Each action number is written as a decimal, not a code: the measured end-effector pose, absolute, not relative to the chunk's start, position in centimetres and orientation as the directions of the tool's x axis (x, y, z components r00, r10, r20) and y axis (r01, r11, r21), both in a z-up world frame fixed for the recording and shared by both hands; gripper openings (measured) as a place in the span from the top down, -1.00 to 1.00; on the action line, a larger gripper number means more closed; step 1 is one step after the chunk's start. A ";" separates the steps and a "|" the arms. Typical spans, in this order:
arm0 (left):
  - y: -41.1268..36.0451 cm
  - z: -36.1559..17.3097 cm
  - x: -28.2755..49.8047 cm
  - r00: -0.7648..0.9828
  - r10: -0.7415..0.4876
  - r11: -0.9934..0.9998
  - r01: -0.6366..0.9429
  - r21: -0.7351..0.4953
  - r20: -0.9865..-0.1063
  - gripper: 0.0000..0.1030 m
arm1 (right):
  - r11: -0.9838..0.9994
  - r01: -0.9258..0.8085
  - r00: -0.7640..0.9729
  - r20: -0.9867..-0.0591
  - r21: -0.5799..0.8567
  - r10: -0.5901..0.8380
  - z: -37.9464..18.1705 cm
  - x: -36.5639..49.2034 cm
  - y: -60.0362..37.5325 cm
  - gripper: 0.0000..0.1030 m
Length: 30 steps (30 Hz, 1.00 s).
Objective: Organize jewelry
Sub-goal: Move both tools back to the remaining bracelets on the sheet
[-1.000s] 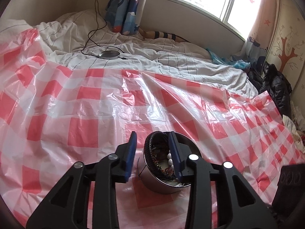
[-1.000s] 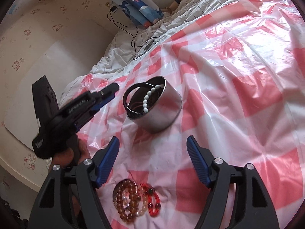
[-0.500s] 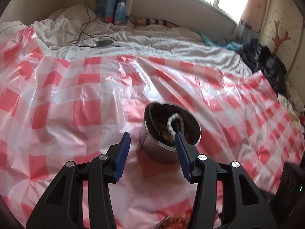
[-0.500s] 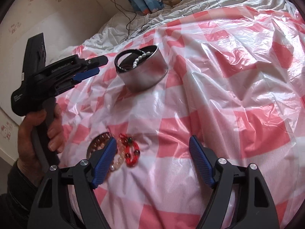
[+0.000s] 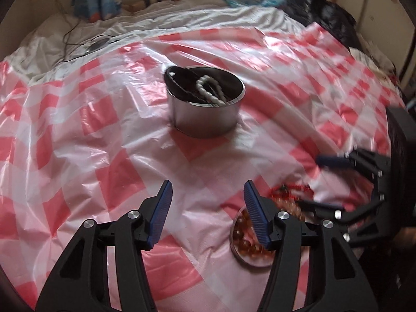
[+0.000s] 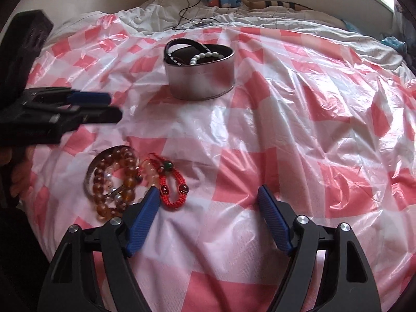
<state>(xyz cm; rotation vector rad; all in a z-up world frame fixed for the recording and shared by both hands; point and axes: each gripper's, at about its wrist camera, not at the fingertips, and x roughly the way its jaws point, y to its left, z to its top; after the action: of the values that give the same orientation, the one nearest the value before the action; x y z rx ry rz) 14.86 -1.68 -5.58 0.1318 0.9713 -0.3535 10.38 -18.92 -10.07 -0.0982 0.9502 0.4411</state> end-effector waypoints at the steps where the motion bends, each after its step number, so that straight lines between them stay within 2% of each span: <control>1: -1.9 -5.8 14.7 0.504 -0.228 0.932 0.361 -0.037 -0.833 -0.07 | 0.912 -0.399 0.508 -0.804 0.097 0.308 -10.1 10.5 -18.8 -0.45; 4: -2.6 -6.5 14.1 0.491 -0.198 0.924 0.382 0.005 -0.849 -0.07 | 0.938 -0.344 0.567 -0.785 0.052 0.251 -9.7 10.7 -19.1 -0.45; 7: -3.0 -6.9 13.8 0.488 -0.175 0.917 0.397 0.039 -0.855 -0.09 | 0.936 -0.334 0.572 -0.764 0.114 0.297 -9.3 10.8 -20.2 -0.45; 11: -2.6 -7.0 14.1 0.475 -0.178 0.920 0.391 0.026 -0.862 -0.13 | 0.864 -0.369 0.512 -0.701 0.343 0.497 -8.7 11.0 -22.4 -0.45; 13: -2.4 -7.3 14.1 0.444 -0.204 0.917 0.398 -0.012 -0.873 -0.13 | 0.777 -0.369 0.457 -0.628 0.511 0.630 -8.4 11.7 -23.8 -0.45; 15: -2.2 -7.6 14.0 0.403 -0.242 0.910 0.411 -0.061 -0.883 -0.13 | 0.716 -0.353 0.407 -0.590 0.602 0.697 -8.6 12.6 -24.2 -0.45; 18: -1.4 -7.8 13.6 0.362 -0.315 0.904 0.397 -0.161 -0.877 -0.13 | 0.672 -0.326 0.354 -0.573 0.665 0.739 -9.2 14.0 -23.9 -0.45; 26: 2.8 -8.2 13.0 0.302 -0.567 0.823 0.250 -0.511 -0.766 -0.13 | 0.646 -0.362 0.313 -0.565 0.672 0.763 -9.4 14.7 -22.0 -0.34; 30: 4.1 -9.2 13.2 0.296 -0.635 0.770 0.169 -0.615 -0.714 -0.13 | 0.692 -0.349 0.310 -0.619 0.632 0.722 -10.3 15.1 -21.1 -0.15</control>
<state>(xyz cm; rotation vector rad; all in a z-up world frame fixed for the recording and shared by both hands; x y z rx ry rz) 13.23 4.11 -9.20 -0.4718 1.1554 -0.5615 15.10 -21.11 -10.28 0.4199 1.0319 0.7350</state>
